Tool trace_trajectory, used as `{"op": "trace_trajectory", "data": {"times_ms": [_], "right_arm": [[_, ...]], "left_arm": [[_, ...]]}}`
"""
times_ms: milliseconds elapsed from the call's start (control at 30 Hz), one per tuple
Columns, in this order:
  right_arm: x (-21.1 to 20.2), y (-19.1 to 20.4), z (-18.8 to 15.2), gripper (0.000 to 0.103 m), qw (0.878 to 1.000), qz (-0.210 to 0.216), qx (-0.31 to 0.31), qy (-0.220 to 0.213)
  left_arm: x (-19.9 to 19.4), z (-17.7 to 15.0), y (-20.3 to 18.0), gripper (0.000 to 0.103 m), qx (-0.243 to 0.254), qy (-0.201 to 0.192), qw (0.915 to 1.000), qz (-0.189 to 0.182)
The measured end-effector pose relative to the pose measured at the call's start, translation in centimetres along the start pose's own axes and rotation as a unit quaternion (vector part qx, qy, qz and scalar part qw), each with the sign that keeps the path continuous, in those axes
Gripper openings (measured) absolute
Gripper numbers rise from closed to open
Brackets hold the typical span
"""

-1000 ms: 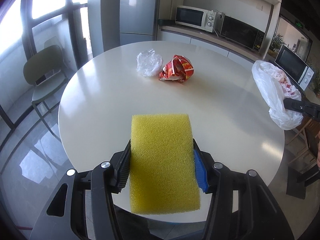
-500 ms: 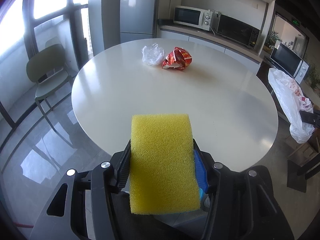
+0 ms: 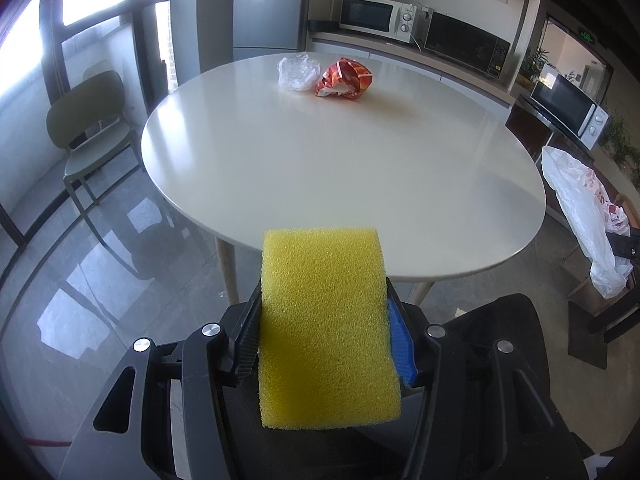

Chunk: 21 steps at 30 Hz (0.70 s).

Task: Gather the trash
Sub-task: 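Carry the sponge and white bag down over the wastebasket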

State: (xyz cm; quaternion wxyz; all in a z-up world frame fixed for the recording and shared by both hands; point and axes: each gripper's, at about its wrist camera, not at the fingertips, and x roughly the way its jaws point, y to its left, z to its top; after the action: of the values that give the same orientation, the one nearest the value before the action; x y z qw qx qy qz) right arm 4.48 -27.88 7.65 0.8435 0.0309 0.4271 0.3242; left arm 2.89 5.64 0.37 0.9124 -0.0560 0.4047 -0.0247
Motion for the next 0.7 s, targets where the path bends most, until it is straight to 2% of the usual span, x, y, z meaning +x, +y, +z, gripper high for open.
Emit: {"op": "trace_trajectory", "data": {"times_ms": [367,700], "right_arm": [[1.3,0.3,-4.0,0.044,0.999,0.034,0.036,0.013],[4.6,-0.5,-6.4,0.044,0.995,0.051,0.06,0.055]], "left_arm": [[1.6,-2.9,-0.9,0.053,0.002,0.031,0.9993,-0.019],[4.9,-5.3,-2.0,0.053,0.0,0.078,0.9964,-0.035]]}}
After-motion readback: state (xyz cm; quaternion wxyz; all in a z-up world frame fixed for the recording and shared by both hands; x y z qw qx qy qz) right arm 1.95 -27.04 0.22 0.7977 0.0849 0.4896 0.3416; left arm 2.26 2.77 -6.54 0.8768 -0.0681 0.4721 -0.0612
